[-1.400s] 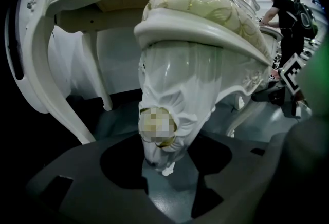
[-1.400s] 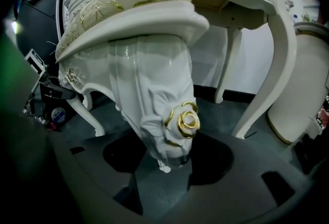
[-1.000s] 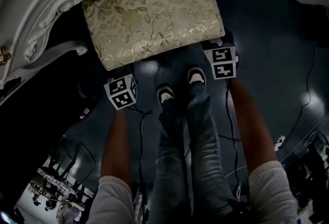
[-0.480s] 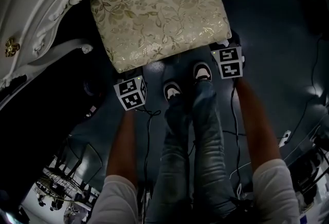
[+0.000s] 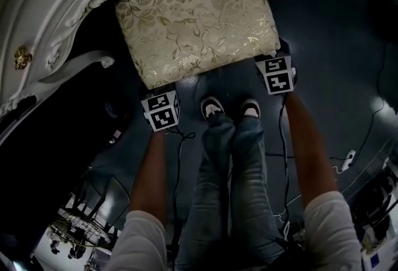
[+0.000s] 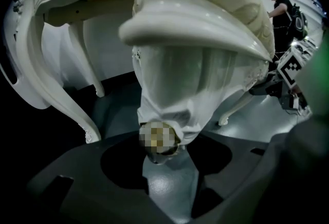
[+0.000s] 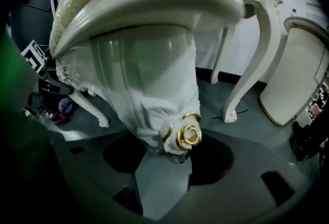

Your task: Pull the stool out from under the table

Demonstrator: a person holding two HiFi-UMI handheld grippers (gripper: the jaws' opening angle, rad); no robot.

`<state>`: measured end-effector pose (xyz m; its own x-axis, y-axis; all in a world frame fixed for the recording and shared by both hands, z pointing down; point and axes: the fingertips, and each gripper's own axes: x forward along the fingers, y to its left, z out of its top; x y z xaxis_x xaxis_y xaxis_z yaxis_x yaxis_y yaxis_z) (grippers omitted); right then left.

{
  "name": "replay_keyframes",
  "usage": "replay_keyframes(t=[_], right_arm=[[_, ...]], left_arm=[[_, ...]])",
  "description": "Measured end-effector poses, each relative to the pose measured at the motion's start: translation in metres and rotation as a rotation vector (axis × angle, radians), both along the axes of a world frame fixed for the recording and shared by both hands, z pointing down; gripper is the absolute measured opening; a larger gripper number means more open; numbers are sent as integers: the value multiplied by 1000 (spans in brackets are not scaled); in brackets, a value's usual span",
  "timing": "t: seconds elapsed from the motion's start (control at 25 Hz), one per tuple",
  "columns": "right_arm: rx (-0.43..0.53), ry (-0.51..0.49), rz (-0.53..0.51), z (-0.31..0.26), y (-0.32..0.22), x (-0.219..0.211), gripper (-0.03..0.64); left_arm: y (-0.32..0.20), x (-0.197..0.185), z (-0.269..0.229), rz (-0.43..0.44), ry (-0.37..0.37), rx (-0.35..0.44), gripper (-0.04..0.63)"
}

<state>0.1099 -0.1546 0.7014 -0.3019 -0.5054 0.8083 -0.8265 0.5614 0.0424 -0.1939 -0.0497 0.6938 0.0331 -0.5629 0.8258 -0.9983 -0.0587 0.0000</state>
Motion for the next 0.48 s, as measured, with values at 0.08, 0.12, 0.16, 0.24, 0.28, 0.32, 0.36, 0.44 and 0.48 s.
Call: replay_keyframes(t=[0.08,0.12,0.16,0.24,0.28,0.32,0.36,0.44,0.48], right_arm=[[-9,14,-2,-3,1,3,236],[-13,20,-2,-5,2,3,236],[-16,23,-2,-7,2,3,236],[-16,21,2,-8,3,2,235],[-16,21,4,-9,3,2,235],[-17,24,5,-10,4,2,235],[-17,26,3,-11,4,3,235],[-13,23,-3,-10,3,4,235],[-11,15,-6,-8,3,3,235]], left_arm=[[2,2,0,1,12,-22,239],[2,3,-1,1,16,-24,239],[2,3,-1,1,19,-21,239],[0,1,-2,1,20,-17,239],[0,1,-3,3,22,-18,239],[1,1,-3,4,26,-19,239],[1,2,-3,5,30,-20,239],[3,3,-2,0,28,-16,239],[3,3,-2,-2,22,-14,239]])
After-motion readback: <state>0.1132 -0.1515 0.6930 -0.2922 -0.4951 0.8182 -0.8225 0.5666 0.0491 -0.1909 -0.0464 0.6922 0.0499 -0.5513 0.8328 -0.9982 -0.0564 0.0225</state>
